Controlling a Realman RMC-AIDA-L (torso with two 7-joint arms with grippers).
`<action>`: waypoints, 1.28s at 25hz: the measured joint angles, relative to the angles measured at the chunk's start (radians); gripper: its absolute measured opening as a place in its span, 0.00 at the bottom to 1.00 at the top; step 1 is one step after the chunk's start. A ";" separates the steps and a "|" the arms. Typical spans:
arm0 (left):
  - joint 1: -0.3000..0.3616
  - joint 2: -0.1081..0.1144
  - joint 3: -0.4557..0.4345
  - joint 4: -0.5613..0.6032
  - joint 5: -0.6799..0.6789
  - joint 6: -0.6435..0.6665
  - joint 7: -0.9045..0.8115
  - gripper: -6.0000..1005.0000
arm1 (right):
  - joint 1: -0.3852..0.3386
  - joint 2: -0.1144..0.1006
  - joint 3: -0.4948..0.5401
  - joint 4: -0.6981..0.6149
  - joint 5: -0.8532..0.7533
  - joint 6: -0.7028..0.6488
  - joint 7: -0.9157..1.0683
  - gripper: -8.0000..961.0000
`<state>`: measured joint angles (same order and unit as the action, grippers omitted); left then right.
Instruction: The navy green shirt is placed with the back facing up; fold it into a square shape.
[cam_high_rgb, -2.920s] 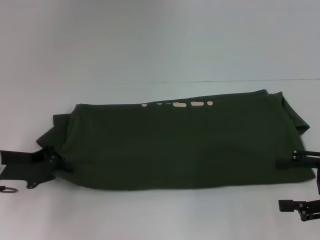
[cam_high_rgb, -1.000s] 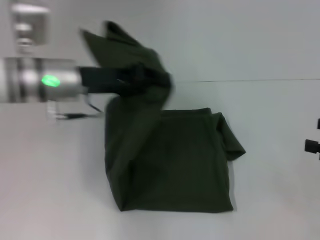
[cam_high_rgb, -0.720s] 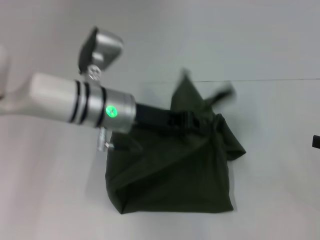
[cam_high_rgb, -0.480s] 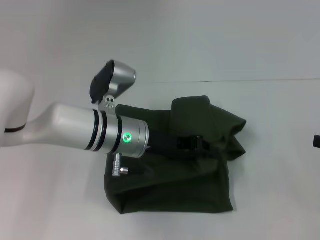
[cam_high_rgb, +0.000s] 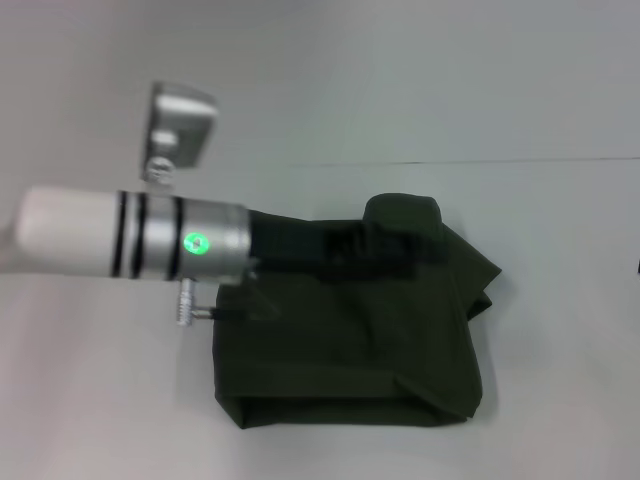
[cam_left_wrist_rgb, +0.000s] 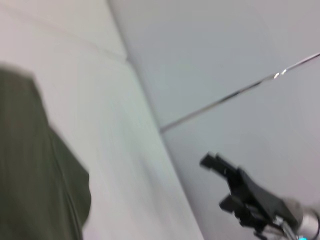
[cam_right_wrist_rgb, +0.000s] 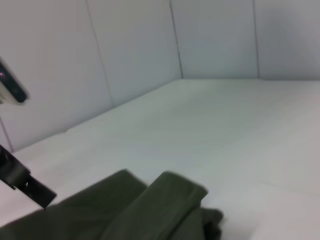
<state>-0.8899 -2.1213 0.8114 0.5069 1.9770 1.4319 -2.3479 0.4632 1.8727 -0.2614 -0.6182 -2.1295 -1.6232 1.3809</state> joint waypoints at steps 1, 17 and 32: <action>0.023 0.003 -0.005 0.019 -0.018 -0.009 0.017 0.44 | 0.001 -0.003 0.009 0.000 0.008 0.000 0.010 0.94; 0.181 -0.046 -0.040 -0.037 -0.068 -0.351 0.517 0.86 | 0.204 0.125 -0.145 0.010 0.124 0.091 0.040 0.94; 0.182 -0.044 -0.042 -0.086 -0.094 -0.448 0.639 0.87 | 0.351 0.215 -0.570 0.072 0.125 0.502 -0.025 0.94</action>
<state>-0.7079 -2.1657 0.7699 0.4207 1.8829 0.9834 -1.7090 0.8140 2.0878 -0.8317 -0.5467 -2.0045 -1.1208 1.3555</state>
